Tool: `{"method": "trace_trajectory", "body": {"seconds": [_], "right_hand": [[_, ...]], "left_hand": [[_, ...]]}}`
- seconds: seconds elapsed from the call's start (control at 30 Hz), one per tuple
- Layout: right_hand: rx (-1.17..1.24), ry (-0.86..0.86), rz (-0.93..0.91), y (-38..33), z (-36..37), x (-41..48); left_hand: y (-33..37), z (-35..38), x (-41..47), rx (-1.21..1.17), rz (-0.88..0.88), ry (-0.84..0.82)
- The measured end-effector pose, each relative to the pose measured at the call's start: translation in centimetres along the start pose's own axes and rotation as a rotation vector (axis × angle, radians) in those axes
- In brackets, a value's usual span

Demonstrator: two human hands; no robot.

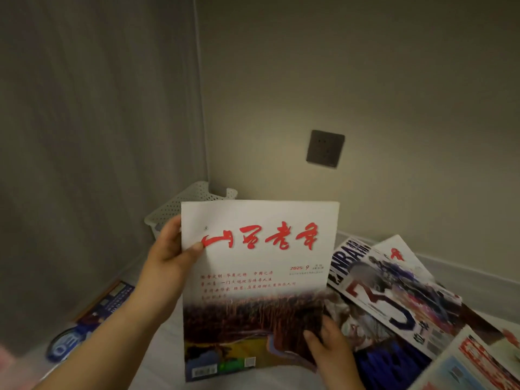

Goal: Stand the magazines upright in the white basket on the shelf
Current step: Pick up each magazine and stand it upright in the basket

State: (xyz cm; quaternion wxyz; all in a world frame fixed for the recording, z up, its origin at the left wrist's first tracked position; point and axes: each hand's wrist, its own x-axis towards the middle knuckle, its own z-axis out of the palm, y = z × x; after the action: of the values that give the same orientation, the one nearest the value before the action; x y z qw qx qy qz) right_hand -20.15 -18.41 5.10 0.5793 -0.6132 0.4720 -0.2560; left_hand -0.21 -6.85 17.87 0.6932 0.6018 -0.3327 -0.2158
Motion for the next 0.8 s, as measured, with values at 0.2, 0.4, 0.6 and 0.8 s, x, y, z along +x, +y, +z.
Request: {"method": "trace_trajectory", "body": {"seconds": [0.2, 0.4, 0.6, 0.8], "right_hand": [[-0.188, -0.036, -0.114, -5.2, 0.3, 3.9], [-0.224, 0.138, -0.313, -13.6, 4.2, 9.6], [-0.318, 0.247, -0.383, -20.3, 10.6, 16.7], [-0.301, 0.224, -0.239, -21.7, 16.8, 22.7]], "left_hand": [[2.1, -3.6, 2.5, 0.211, 0.14, -0.073], [5.3, -7.1, 9.1, 0.306, 0.337, -0.01], [4.6, -9.8, 15.2, 0.281, 0.394, 0.187], [-0.2, -12.1, 18.0, 0.254, 0.255, 0.293]]}}
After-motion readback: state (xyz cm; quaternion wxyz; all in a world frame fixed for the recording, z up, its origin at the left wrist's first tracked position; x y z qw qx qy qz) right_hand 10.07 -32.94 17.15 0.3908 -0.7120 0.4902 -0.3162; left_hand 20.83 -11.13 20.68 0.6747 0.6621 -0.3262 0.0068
